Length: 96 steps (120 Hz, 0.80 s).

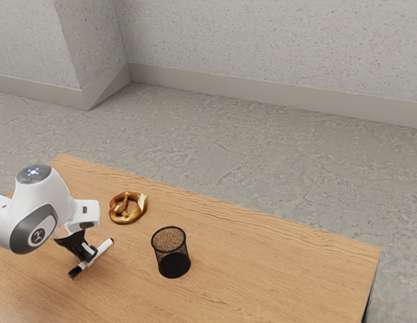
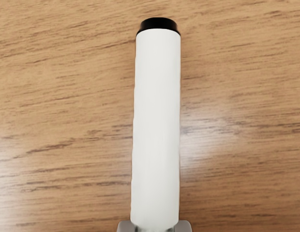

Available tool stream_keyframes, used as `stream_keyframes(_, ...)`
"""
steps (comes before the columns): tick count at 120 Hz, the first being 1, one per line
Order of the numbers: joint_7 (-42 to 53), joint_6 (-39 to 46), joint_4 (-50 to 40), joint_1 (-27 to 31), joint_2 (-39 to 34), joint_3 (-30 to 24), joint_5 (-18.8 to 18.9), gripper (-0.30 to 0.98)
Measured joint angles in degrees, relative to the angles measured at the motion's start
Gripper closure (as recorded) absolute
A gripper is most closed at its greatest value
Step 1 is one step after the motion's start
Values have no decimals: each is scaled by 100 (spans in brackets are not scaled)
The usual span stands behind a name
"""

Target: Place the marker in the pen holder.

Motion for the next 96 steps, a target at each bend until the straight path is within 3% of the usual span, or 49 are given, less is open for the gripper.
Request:
stream_keyframes(17,-55,-801,538,-80,-461,-234,-92,77)
stream_keyframes(27,-227,-1721,794,-86,-1123,-728,-171,77)
stream_keyframes(41,-612,-3143,1422,-73,-1358,-1677,-680,77)
stream_keyframes(63,-1248,-4796,2499,-102,-720,-2487,-1178,75)
stream_keyframes(96,-1865,-5747,3608,-212,543,-2644,-1299,73)
